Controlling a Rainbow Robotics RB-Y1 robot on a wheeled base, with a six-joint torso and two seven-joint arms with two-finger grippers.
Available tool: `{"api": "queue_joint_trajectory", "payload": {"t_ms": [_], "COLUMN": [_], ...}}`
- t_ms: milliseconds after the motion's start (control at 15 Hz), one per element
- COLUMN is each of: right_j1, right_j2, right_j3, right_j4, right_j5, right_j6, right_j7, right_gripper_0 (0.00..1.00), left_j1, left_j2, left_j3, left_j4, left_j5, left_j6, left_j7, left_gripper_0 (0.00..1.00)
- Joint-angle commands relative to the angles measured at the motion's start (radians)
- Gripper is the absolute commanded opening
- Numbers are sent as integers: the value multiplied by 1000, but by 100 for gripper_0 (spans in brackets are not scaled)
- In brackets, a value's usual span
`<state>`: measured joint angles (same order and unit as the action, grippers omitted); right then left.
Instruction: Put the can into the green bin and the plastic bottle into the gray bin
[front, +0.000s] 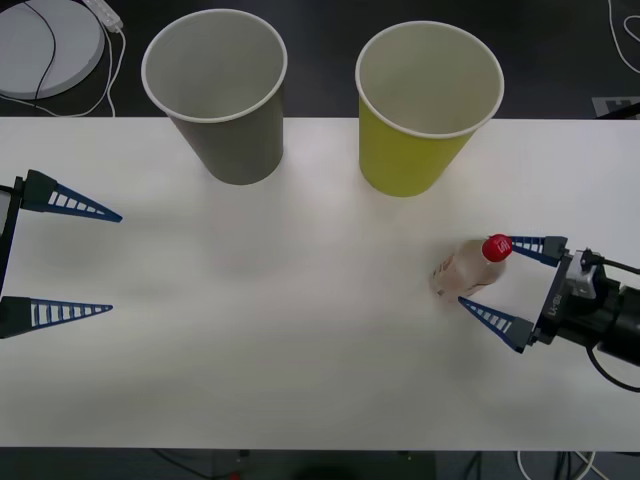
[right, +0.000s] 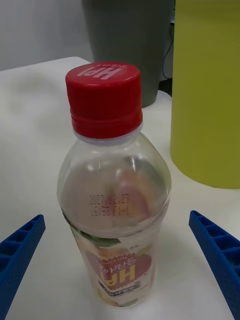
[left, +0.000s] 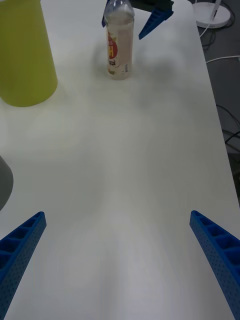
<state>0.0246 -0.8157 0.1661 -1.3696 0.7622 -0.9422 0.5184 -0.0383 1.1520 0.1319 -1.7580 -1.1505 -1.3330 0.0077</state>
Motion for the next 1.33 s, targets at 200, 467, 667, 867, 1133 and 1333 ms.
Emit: {"api": "queue_joint_trajectory", "payload": {"t_ms": [200,467,667,867,1133,1333], "right_j1": [-29,-48,-52,-51,-51,-52], "right_j2": [18,21,23,23,21,21], "right_j3": [20,41,43,43,43,43], "right_j4": [0,0,0,0,0,0], "right_j5": [26,26,28,26,23,17], "right_j6": [25,34,22,14,13,-1], "right_j7": [-8,-12,-12,-14,-20,-32], "right_gripper_0": [100,100,100,100,100,0], "left_j1": [0,0,0,0,0,0], "left_j2": [0,0,0,0,0,0], "left_j3": [0,0,0,0,0,0], "left_j4": [0,0,0,0,0,0], "left_j5": [0,0,0,0,0,0], "left_j6": [0,0,0,0,0,0], "left_j7": [0,0,0,0,0,0], "left_gripper_0": [100,100,100,100,100,100]}}
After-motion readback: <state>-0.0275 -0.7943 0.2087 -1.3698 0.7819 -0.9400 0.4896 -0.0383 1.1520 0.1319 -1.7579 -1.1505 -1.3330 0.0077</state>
